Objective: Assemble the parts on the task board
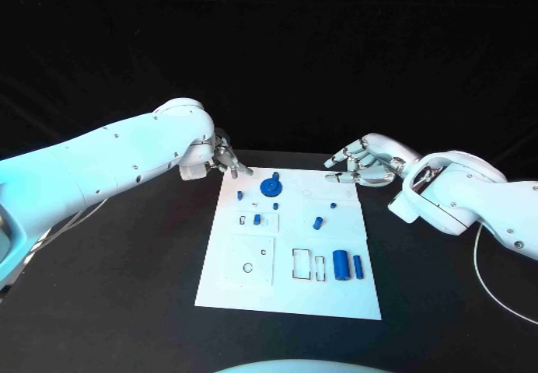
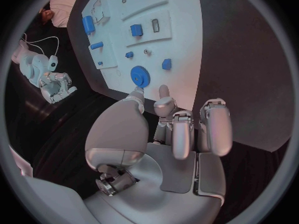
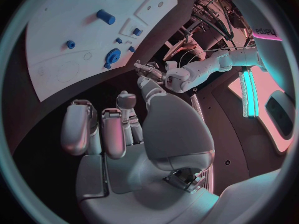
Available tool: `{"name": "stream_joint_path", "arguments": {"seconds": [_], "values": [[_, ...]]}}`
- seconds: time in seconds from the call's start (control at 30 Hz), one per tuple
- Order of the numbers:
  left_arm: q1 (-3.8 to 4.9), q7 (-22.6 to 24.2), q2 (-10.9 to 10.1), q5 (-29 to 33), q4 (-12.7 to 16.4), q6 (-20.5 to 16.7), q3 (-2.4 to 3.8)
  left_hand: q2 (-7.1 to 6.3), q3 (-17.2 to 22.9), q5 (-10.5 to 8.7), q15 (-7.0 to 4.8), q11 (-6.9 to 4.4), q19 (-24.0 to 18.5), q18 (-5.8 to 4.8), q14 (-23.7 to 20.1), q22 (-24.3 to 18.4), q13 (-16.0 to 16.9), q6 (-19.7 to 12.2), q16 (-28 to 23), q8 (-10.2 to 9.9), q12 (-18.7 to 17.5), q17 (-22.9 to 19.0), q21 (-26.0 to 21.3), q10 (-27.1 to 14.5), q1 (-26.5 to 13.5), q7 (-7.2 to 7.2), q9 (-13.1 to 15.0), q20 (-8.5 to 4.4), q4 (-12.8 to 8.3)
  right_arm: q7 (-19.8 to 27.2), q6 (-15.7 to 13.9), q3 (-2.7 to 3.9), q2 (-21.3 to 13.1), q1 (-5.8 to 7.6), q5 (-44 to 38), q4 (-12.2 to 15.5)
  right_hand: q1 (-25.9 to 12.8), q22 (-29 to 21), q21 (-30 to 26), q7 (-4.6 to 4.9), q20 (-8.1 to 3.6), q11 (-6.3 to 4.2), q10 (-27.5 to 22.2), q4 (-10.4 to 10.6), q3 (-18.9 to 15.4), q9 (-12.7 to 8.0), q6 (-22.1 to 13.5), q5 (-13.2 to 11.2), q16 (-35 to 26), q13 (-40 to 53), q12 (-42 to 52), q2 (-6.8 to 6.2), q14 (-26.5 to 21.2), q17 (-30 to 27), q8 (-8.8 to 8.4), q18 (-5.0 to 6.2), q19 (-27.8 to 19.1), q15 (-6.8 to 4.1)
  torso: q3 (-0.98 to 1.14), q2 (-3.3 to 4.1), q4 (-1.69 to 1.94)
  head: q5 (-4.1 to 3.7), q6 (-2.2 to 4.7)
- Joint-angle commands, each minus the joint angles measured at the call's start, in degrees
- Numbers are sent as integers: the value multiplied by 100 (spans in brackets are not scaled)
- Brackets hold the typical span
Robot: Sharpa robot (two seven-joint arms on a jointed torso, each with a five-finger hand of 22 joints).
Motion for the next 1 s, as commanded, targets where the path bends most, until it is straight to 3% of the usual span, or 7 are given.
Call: {"name": "stream_joint_path", "arguments": {"seconds": [0.03,0.2,0.47,0.6,0.77,1.0], "values": [[-15,203,104,-127,-189,391,-30,21,-50,19,41,18,82,74,591,186,15,42,14,-18,31,1509,-6,-10,44,-2,-12,46,3,69,-7,0,13,-9,5,-1,-47,-3,-21,-6,-5,-7,-30,31,-7,-7,6,13,-22,-7,-17,19,322,215,39,32,-43,8,1,10,-15,19,-3],[-59,257,229,-203,-439,501,-72,53,-78,18,39,13,88,73,591,194,33,79,14,-8,51,1509,-2,2,62,-9,-23,47,4,85,-30,0,21,-10,6,5,-46,-4,-22,-6,-5,-8,-31,32,-6,-7,6,14,-22,-9,-18,24,322,215,39,32,-43,8,-1,6,-9,19,-12],[-182,348,338,-220,-620,654,-88,82,-95,17,36,8,88,75,591,190,33,105,14,0,55,1509,-6,3,77,-15,-30,47,4,99,-39,0,23,-11,6,14,-42,-2,-21,-6,-6,-8,-32,33,-3,-7,5,17,-23,-10,-19,29,321,214,39,32,-43,8,2,5,-14,34,-29],[-212,335,349,-230,-662,712,-91,102,-102,17,34,6,86,76,591,185,33,118,14,4,57,1509,-11,4,91,-19,-34,46,1,100,-38,0,11,-11,-3,39,-25,-5,-24,-7,-6,-10,-34,30,5,-9,4,28,-26,-12,-20,43,322,213,40,33,-43,7,13,9,-20,45,-35],[-233,343,348,-232,-680,767,-92,113,-108,17,33,4,90,74,591,195,34,124,14,6,59,1509,-4,4,104,-21,-37,45,-2,99,-37,0,3,-11,-8,45,-18,-8,-26,-7,-6,-10,-34,28,8,-9,4,31,-26,-11,-18,46,322,213,41,33,-44,7,3,1,-5,37,-45],[-246,363,347,-180,-663,846,-92,148,-122,18,28,-3,101,69,591,220,48,147,14,14,74,1509,12,14,156,-29,-45,42,-14,92,-30,0,-3,-11,-10,51,-18,-8,-26,-7,-6,-10,-34,28,8,-9,4,31,-26,-11,-18,46,322,213,41,33,-44,7,4,2,-7,30,-48]]}}
